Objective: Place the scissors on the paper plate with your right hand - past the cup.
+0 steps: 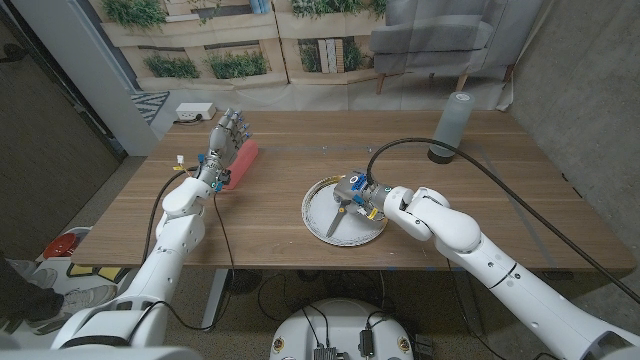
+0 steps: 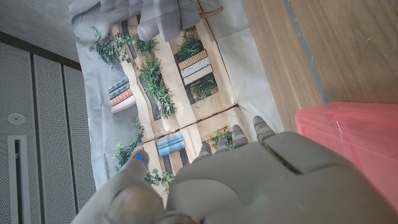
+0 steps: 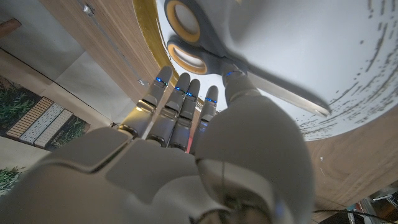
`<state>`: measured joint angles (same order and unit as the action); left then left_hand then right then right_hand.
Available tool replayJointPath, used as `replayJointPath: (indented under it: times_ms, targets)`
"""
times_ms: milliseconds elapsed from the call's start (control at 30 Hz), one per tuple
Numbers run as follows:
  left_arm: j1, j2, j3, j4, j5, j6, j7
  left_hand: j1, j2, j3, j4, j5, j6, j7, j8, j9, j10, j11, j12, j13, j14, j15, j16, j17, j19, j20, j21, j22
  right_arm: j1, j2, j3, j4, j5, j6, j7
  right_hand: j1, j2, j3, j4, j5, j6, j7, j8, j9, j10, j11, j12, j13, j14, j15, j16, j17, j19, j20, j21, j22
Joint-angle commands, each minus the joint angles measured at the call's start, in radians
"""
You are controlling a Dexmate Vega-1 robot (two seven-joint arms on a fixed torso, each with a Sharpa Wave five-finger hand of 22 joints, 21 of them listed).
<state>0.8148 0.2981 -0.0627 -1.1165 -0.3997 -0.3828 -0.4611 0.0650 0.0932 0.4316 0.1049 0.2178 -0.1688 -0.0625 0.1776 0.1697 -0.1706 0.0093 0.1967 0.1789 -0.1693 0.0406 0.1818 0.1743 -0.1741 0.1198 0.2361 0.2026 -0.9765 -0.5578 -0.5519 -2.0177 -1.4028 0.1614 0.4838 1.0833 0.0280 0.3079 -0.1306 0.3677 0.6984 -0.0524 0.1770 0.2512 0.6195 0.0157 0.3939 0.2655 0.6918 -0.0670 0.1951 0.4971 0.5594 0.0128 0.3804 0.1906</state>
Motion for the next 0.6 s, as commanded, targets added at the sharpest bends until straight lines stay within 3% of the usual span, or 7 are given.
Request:
replayJointPath:
  times_ms: [33,67,100,600]
  targets:
    - [0.008,0.002,-0.002,-0.016,0.000,0.006,0.000,0.002,0.005,-0.003,0.000,0.004,-0.012,-0.001,0.004,0.003,-0.103,0.005,0.003,0.003,-0.137,0.006,0.002,0.004,-0.052,0.002,-0.002,0.001,-0.006,0.002,0.009,-0.015,-0.007,-0.004,0.016,-0.006,-0.003,0.008,0.002,0.004,-0.031,-0.002,-0.003,-0.005,-0.020,-0.003,-0.014,-0.004,-0.010,-0.055,-0.005,-0.006,-0.007,0.007,-0.007,0.000]
    - [0.008,0.001,-0.001,-0.016,0.000,0.005,0.000,0.002,0.006,-0.003,0.000,0.004,-0.013,-0.001,0.004,0.003,-0.105,-0.009,0.002,0.003,-0.137,0.005,0.002,0.004,-0.053,0.002,-0.002,0.001,-0.008,0.002,0.011,-0.016,-0.005,-0.004,0.015,-0.009,-0.002,0.008,0.003,0.005,-0.038,-0.003,-0.003,-0.007,-0.025,-0.005,-0.018,-0.005,-0.013,-0.054,-0.005,-0.008,-0.008,0.007,-0.007,0.000]
    - [0.008,0.002,-0.001,-0.017,0.000,0.006,0.000,0.002,0.005,-0.003,0.000,0.004,-0.012,-0.001,0.004,0.003,-0.102,0.006,0.003,0.003,-0.137,0.005,0.002,0.004,-0.052,0.003,-0.002,0.001,-0.009,0.001,0.012,-0.018,-0.004,-0.005,0.013,-0.011,-0.002,0.008,0.004,0.005,-0.044,-0.003,-0.003,-0.008,-0.027,-0.006,-0.021,-0.006,-0.016,-0.055,-0.006,-0.009,-0.008,0.008,-0.007,0.000]
    - [0.015,0.000,0.001,-0.035,0.004,0.013,0.006,0.003,0.006,-0.003,-0.001,0.004,-0.011,-0.002,0.004,0.003,-0.098,-0.001,0.005,0.003,-0.137,0.005,0.002,0.004,-0.052,0.003,-0.002,0.001,-0.031,-0.002,0.046,-0.031,0.062,-0.020,-0.016,-0.073,0.019,0.001,0.040,-0.003,-0.095,0.010,0.004,-0.022,-0.061,0.009,-0.056,-0.020,-0.048,-0.046,-0.006,-0.026,-0.015,0.017,-0.010,0.000]
